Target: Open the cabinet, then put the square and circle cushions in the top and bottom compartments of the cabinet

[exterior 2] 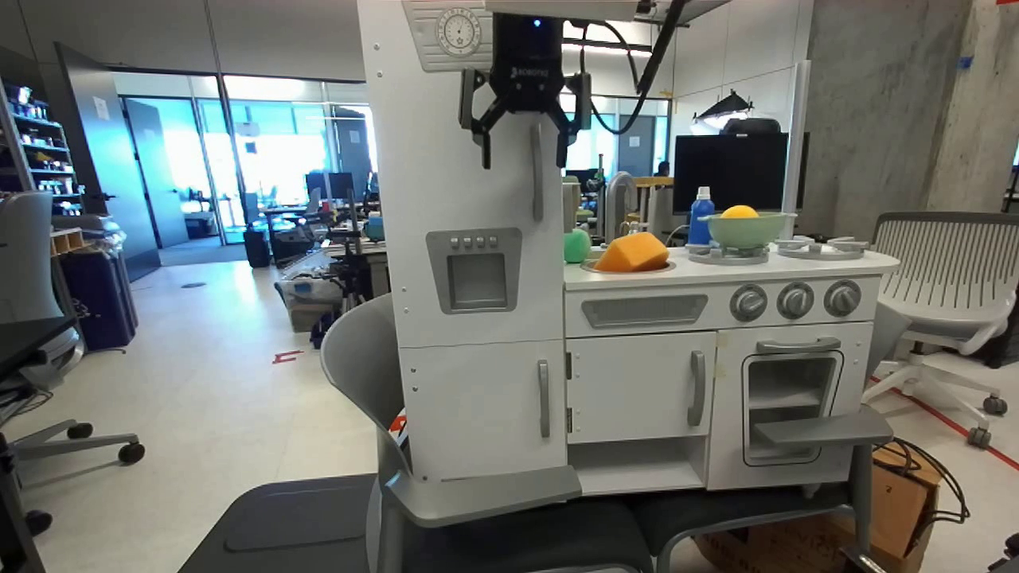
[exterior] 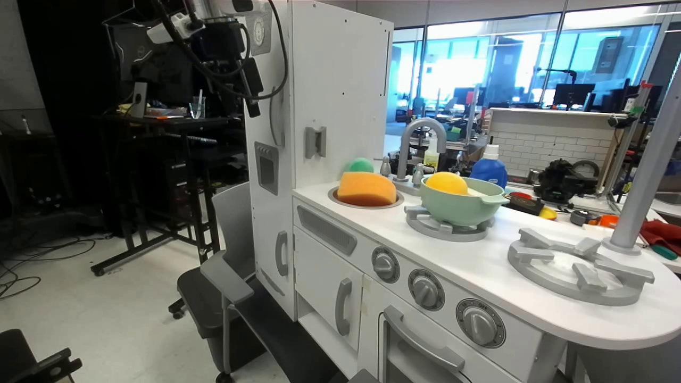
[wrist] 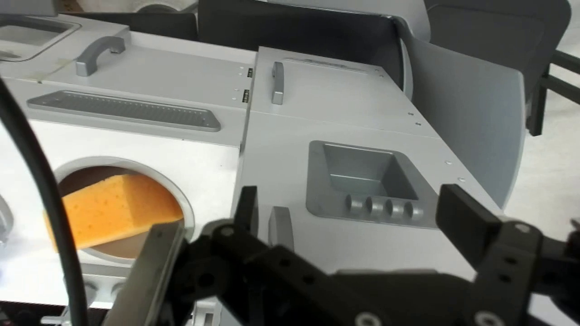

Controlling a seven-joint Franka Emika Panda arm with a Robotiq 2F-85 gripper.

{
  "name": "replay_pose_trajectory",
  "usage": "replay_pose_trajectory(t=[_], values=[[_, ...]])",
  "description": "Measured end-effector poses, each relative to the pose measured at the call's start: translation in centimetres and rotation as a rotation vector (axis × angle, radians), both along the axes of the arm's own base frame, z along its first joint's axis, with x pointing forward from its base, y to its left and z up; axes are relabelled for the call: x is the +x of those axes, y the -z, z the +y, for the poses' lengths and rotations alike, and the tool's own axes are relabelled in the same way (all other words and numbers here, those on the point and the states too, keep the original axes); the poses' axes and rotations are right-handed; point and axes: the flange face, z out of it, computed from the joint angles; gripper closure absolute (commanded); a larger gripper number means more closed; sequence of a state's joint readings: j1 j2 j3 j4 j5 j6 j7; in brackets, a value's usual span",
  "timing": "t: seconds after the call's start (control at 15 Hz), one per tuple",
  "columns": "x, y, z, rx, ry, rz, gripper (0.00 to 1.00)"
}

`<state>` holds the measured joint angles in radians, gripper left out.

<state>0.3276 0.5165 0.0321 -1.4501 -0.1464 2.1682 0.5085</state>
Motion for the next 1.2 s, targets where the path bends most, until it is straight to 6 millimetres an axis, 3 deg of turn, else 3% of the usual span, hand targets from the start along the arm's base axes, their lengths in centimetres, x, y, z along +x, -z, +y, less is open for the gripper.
replay_pose_trajectory(t=[0.27,0.53,0.8,1.2], values=[[1.6,0.0,-0.7,-0.114,0.035,-0.053,0.00],[4.0,1.5,-2.3,-0.228,0.024,-0.104,0.00],[4.6,2.7,-1.5,-0.287,-0.001,-0.127,0.00],[4.3,2.9,0.2,-0.315,-0.025,-0.146,0.00]])
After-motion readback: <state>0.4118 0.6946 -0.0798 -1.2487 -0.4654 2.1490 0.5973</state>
